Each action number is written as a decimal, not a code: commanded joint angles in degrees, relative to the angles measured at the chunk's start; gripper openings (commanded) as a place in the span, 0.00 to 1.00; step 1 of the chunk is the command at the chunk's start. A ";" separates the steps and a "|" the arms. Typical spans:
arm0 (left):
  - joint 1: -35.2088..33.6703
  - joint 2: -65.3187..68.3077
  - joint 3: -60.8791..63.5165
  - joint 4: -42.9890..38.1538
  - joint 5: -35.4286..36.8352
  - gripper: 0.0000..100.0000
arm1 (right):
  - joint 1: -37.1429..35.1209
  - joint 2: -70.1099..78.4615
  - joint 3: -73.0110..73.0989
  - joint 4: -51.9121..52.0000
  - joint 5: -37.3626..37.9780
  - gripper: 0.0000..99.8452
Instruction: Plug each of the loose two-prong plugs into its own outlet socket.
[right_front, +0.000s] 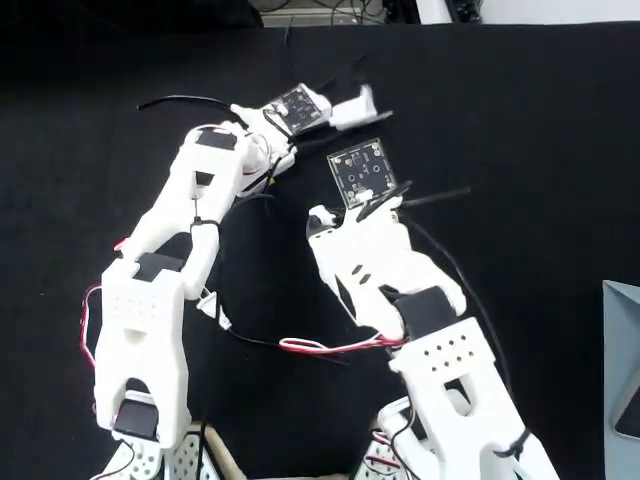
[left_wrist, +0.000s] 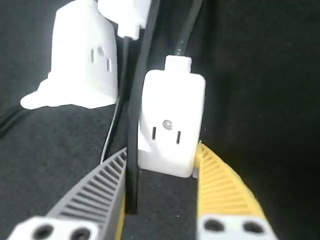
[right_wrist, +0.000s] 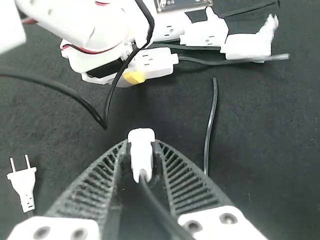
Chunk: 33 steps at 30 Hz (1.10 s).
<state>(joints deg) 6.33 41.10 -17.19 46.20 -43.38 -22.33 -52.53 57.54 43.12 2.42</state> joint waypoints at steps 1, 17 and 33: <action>0.40 -0.97 -2.07 8.00 -0.44 0.03 | 0.44 -1.36 -0.48 -1.23 0.35 0.01; 2.15 -18.20 8.31 28.04 -0.35 0.03 | 0.44 -1.36 -0.48 -1.23 0.35 0.01; 1.10 -63.82 60.26 11.78 -0.35 0.05 | -2.11 -1.36 -0.31 -0.79 0.35 0.01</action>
<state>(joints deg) 7.47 -7.25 31.43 63.69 -43.12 -23.65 -52.53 57.54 43.12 2.42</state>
